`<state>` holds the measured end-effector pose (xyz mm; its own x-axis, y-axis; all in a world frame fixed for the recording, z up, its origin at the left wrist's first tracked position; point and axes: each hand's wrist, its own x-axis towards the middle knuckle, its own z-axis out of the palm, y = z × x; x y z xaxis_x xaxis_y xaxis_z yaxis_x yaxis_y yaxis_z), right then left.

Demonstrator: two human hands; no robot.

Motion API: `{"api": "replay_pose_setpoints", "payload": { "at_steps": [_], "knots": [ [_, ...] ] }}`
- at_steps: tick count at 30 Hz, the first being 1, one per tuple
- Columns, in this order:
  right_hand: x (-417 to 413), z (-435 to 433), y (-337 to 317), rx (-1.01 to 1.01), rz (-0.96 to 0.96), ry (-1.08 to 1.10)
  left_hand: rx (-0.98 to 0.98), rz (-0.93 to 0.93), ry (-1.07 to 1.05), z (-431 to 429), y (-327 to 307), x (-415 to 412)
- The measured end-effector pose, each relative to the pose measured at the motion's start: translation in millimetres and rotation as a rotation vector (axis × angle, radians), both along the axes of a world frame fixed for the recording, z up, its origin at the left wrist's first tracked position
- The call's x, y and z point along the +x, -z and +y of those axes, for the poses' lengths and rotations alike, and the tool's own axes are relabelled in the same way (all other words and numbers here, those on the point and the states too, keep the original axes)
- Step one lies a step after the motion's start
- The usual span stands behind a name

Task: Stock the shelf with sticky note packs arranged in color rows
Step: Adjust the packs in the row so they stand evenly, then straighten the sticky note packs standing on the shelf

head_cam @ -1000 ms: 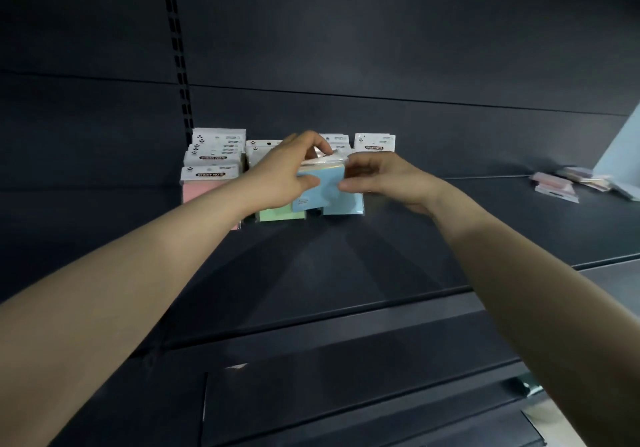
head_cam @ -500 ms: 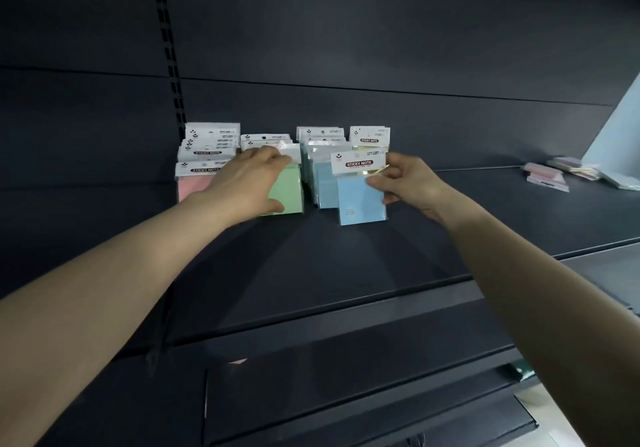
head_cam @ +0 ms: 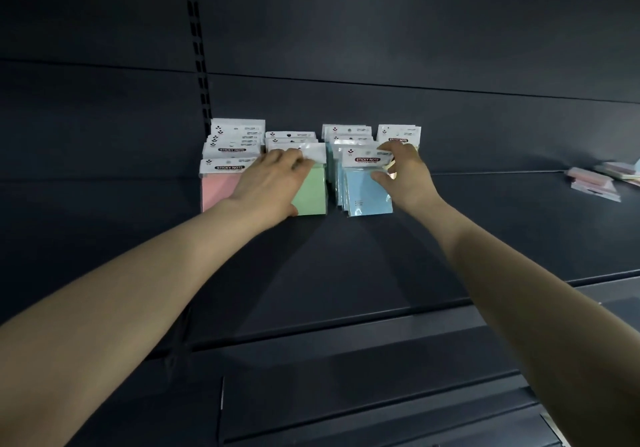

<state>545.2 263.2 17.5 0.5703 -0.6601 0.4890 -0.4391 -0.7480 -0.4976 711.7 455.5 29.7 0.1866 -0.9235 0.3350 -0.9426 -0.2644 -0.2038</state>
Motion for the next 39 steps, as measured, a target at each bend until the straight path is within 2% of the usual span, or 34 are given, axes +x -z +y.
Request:
{"api": "replay_pose_setpoints", "payload": {
  "at_steps": [12, 18, 23, 29, 39],
  "knots": [
    [-20, 9, -4, -0.189, 0.123, 0.015, -0.031, 0.0, -0.007, -1, -6, -5],
    [-61, 24, -5, -0.342, 0.17, 0.088, -0.139, 0.031, 0.078, -2, -12, -25],
    [-112, 25, -6, -0.486, 0.269, 0.202, -0.154, 0.032, 0.156, -17, -15, -52],
    [-184, 11, -11, -0.536, 0.363, 0.315, -0.154, 0.03, 0.241, -49, -25, -108],
    [-341, -56, -11, -0.472, 0.449, 0.465, -0.151, 0.087, 0.371, -156, -32, -256]
  ]
}}
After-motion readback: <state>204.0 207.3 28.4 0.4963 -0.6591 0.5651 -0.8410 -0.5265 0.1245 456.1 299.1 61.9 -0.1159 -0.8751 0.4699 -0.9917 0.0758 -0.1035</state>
